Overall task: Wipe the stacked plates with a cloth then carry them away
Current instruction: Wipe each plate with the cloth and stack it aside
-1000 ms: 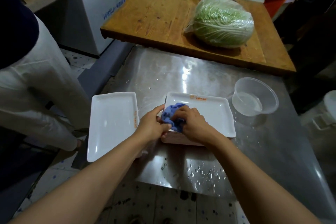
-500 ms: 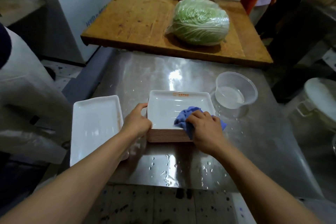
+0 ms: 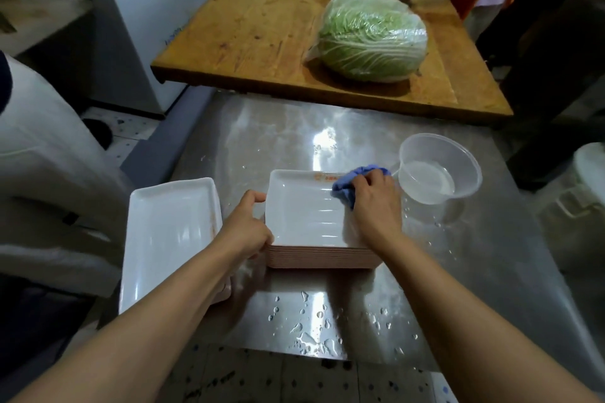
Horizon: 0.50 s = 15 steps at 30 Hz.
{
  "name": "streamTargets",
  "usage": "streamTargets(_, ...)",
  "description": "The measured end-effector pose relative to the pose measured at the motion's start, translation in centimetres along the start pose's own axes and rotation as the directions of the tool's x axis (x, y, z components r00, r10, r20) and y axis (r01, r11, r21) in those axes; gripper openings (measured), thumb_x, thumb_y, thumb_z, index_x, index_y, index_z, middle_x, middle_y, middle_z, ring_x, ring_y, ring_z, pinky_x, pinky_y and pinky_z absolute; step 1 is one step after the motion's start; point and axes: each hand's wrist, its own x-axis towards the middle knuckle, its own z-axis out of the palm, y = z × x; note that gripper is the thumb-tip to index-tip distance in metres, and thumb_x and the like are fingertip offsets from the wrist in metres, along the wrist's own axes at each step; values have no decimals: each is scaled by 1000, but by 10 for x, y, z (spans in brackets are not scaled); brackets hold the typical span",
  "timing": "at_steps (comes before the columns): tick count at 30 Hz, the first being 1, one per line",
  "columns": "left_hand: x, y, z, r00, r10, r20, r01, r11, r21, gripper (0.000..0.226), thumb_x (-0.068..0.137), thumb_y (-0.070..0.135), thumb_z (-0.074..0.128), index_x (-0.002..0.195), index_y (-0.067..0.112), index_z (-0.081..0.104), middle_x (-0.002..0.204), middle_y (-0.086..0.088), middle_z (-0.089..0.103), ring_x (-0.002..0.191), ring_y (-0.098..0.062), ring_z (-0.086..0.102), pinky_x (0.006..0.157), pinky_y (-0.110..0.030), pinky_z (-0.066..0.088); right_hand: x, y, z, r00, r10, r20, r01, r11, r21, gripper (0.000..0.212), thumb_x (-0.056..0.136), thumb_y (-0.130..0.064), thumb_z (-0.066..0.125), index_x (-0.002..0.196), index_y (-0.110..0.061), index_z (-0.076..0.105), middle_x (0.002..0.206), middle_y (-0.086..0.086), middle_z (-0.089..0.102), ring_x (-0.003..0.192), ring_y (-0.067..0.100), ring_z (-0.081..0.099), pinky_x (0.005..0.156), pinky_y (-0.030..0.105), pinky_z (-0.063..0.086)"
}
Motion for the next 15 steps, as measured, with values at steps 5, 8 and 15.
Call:
streamTargets(5, 3, -4, 2, 1000, 0, -11, 0, 1000, -12, 57, 74, -14, 51, 114, 27, 44, 60, -7, 45, 55, -21, 46, 44, -25, 33, 5, -41, 14, 997, -74, 0, 72, 982, 175, 38, 86, -9, 49, 123, -15, 54, 130, 7, 44, 113, 29, 36, 89, 34, 28)
streamTargets(8, 4, -5, 1, 1000, -6, -4, 6, 1000, -10, 60, 76, -12, 53, 118, 29, 43, 66, -7, 48, 56, -23, 48, 43, -25, 35, 5, -62, 18, 978, -208, 0, 200, 941, 271, 35, 88, -9, 49, 122, -14, 57, 127, 5, 49, 110, 28, 37, 88, 33, 28)
streamTargets(15, -1, -10, -5, 998, 33, 52, -29, 996, -81, 64, 78, -14, 58, 129, 23, 43, 49, 5, 53, 41, -13, 48, 44, -25, 44, -31, -63, 10, 925, -362, 115, 261, 824, 502, 30, 85, -2, 53, 107, -13, 69, 120, 4, 60, 110, 28, 44, 93, 36, 33)
